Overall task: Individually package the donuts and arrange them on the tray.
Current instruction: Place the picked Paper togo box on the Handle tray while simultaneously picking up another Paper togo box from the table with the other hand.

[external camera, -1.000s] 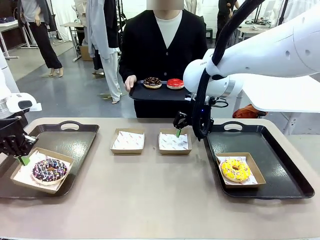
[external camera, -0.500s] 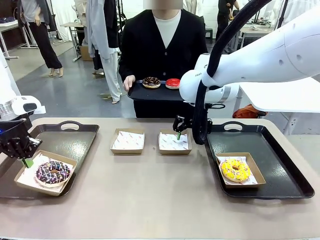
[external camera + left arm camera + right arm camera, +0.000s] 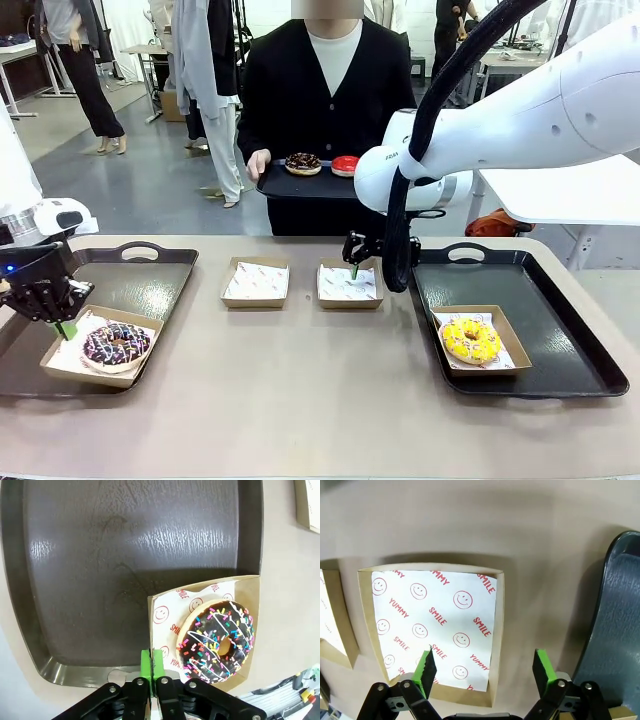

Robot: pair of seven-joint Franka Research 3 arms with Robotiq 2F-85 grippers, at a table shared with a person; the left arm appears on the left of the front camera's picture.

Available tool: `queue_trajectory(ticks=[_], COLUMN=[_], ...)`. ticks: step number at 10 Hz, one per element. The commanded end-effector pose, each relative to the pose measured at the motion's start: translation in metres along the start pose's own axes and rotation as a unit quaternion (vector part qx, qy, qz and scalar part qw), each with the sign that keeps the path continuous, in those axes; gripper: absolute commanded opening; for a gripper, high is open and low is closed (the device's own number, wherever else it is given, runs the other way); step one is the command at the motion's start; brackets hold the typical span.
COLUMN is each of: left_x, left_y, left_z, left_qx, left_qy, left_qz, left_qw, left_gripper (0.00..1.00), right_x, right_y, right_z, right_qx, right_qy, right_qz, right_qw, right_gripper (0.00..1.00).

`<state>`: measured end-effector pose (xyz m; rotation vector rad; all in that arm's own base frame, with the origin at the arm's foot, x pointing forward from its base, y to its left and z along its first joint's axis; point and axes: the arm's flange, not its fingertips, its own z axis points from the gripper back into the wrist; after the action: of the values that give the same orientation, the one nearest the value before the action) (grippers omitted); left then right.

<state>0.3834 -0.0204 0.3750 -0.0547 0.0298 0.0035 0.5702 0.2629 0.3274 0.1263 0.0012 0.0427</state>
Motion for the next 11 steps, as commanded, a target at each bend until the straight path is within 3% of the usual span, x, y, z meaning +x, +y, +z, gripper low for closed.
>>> queue_trajectory(ticks=[1, 6, 7, 8, 9, 10, 11], left_x=[-0.0055, -0.0005, -0.0007, -0.0004, -0.0008, -0.0017, -0.0023], left_y=[-0.0014, 0.0049, 0.0035, 0.0033, 0.0038, 0.0044, 0.005], left_z=[-0.0104, -0.0114, -0.0126, -0.0123, -0.0111, -0.0096, -0.0079], left_qx=[-0.004, 0.01, 0.007, 0.0, -0.004, -0.006, -0.004], left_qy=[-0.021, -0.037, -0.036, -0.033, -0.033, -0.033, -0.032], left_qz=[0.027, 0.011, 0.003, -0.002, -0.003, -0.003, 0.0], left_qw=[0.999, 0.999, 0.999, 0.999, 0.999, 0.999, 0.999], left_gripper=[0.01, 0.01, 0.01, 0.37, 0.58, 0.94, 1.0], right_x=[0.0082, 0.0081, 0.0079, 0.0078, 0.0074, 0.0073, 0.0071], right_y=[0.0042, 0.0045, 0.004, 0.004, 0.0043, 0.0041, 0.004], right_z=[-0.0033, -0.0033, -0.0035, -0.0037, -0.0037, -0.0029, -0.003], right_qx=[-0.023, -0.023, -0.021, -0.021, -0.02, -0.02, -0.02], right_qy=[-0.013, -0.011, -0.011, -0.009, -0.009, -0.01, -0.011], right_qz=[-0.014, -0.015, -0.013, -0.011, -0.011, -0.013, -0.014], right_qw=[1.0, 1.0, 1.0, 1.0, 1.0, 1.0, 1.0], right_gripper=[1.0, 1.0, 0.91, 0.41, 0.33, 0.0, 0.0])
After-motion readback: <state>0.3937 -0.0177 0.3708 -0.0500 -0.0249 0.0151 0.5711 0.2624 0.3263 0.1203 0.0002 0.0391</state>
